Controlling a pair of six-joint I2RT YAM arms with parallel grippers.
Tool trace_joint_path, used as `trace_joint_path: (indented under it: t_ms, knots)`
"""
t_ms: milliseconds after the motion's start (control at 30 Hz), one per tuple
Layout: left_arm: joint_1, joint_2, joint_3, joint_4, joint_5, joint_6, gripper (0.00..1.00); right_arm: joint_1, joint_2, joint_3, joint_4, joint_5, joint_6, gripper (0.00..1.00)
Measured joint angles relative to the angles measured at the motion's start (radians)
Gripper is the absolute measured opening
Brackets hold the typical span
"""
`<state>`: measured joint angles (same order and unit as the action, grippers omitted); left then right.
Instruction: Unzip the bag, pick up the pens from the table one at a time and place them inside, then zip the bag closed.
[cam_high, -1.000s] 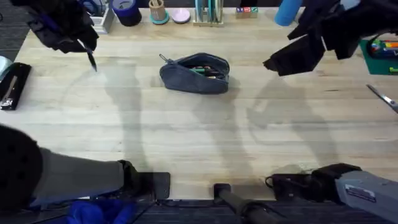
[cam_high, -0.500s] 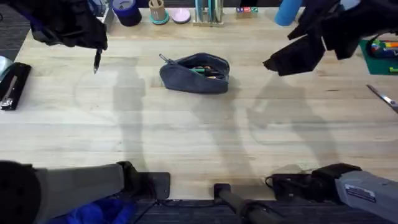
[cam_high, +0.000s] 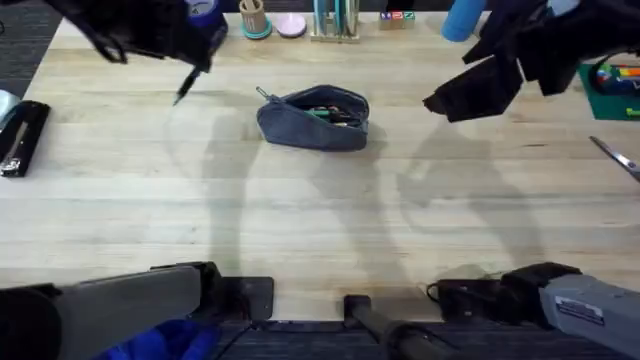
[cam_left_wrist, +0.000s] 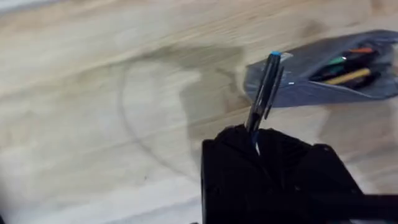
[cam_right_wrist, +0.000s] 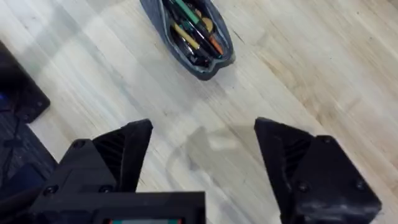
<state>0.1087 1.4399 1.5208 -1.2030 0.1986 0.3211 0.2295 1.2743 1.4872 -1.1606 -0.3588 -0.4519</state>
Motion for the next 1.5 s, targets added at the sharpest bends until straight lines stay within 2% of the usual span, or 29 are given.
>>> trace_joint_path:
  t_ms: [400,733,900,1100,1267,1500]
  knots:
    - [-0.205,0.0,0.128,0.016,-0.009,0.154,0.041,0.0,0.0,0.0,0.0,0.0,0.0,0.998]
    - [-0.361,0.0,0.135,0.024,-0.008,0.298,0.042,0.0,0.0,0.0,0.0,0.0,0.0,0.998]
    - [-0.429,0.0,0.135,0.055,0.005,0.34,0.042,0.0,0.0,0.0,0.0,0.0,0.0,0.997]
    - [-0.491,0.017,0.137,0.063,0.017,0.421,0.042,0.0,0.0,0.0,0.0,0.0,0.0,0.997]
    - [-0.493,0.075,0.138,0.062,0.023,0.45,0.041,0.0,0.0,0.0,0.0,0.0,0.0,0.997]
    - [-0.493,0.157,0.138,0.062,0.074,0.522,0.042,0.0,0.0,0.0,0.0,0.0,0.0,0.998]
